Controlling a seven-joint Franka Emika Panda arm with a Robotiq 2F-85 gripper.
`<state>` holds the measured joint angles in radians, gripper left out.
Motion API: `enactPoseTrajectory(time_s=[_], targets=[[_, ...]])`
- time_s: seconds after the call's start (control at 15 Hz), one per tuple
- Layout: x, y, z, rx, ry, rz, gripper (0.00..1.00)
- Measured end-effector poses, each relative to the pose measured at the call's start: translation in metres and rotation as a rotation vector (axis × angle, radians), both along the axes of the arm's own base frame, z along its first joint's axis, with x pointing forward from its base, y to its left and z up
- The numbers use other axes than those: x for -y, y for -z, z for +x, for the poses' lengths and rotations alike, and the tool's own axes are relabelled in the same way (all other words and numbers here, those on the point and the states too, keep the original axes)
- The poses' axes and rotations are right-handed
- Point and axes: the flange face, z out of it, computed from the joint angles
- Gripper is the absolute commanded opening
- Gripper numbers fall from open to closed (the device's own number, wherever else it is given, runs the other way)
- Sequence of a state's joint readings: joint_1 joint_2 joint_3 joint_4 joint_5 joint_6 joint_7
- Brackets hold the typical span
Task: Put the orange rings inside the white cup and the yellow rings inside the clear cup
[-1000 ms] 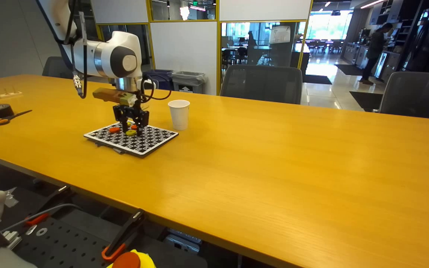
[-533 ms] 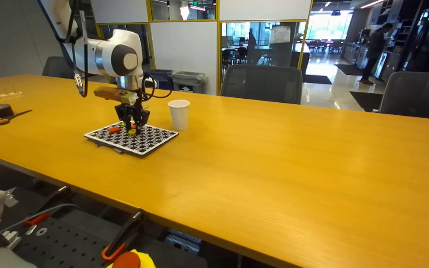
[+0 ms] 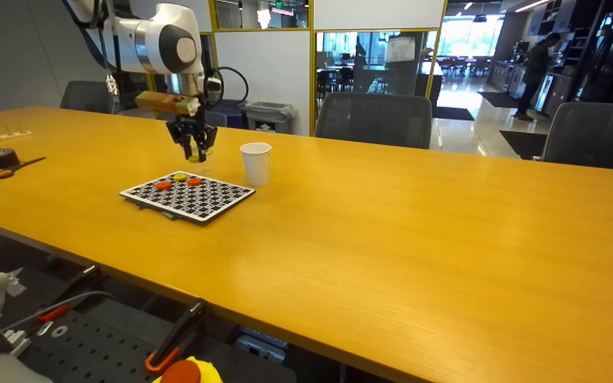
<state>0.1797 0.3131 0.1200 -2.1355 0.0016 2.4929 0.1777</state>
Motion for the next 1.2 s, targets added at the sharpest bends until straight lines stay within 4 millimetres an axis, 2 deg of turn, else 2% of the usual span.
enactPoseTrajectory(time_s=[0.27, 0.6, 0.87, 1.2], targets=[[-0.008, -0.038, 0.013, -0.009, -0.028, -0.025, 0.23], [-0.029, -0.066, 0.028, -0.029, -0.059, -0.034, 0.23], [-0.048, -0.071, 0.040, -0.036, -0.087, -0.030, 0.23], [-0.062, -0.065, 0.051, -0.032, -0.128, -0.021, 0.23]])
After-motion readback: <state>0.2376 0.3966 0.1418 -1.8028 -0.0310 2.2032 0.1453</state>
